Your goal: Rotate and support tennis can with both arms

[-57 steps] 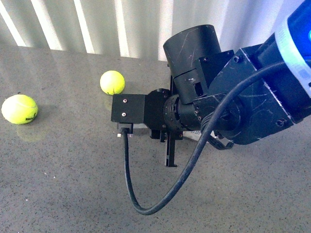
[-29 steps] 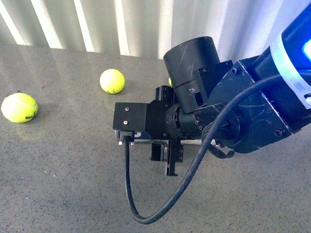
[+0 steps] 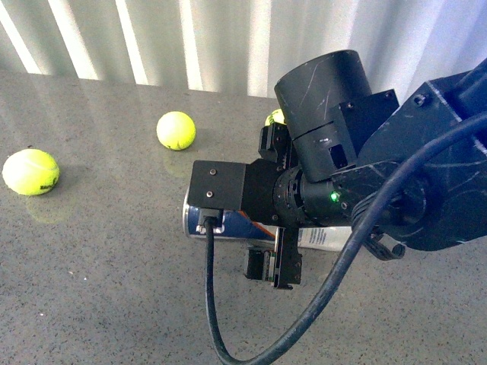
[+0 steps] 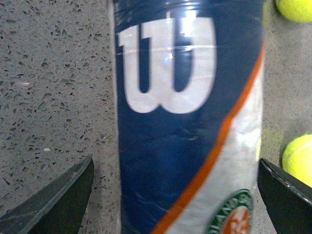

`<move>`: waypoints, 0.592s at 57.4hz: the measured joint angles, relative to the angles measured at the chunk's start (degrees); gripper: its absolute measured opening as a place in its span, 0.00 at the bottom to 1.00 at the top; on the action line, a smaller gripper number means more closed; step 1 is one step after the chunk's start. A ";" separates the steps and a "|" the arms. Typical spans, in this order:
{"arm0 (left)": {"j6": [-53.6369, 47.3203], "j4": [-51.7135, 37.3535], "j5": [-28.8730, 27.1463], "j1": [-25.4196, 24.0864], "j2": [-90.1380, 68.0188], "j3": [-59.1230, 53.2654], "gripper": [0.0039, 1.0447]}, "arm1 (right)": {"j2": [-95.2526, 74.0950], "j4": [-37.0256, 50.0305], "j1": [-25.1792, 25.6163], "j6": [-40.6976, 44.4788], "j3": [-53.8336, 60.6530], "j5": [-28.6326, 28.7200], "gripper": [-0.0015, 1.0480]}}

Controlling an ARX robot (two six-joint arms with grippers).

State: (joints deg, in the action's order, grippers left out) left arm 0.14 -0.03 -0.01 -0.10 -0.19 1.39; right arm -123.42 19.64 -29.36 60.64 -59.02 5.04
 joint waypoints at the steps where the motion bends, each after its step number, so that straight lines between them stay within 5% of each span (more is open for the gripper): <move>1: 0.00 0.00 0.00 0.00 0.00 0.00 0.94 | 0.44 0.00 0.09 0.00 0.20 0.04 0.93; 34: 0.00 0.00 0.02 0.00 0.00 0.00 0.94 | 11.78 5.07 5.97 -4.11 9.29 2.49 0.93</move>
State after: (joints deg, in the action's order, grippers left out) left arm 0.14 -0.03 0.01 -0.10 -0.19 1.39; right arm -111.63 24.71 -23.40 56.53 -49.74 7.53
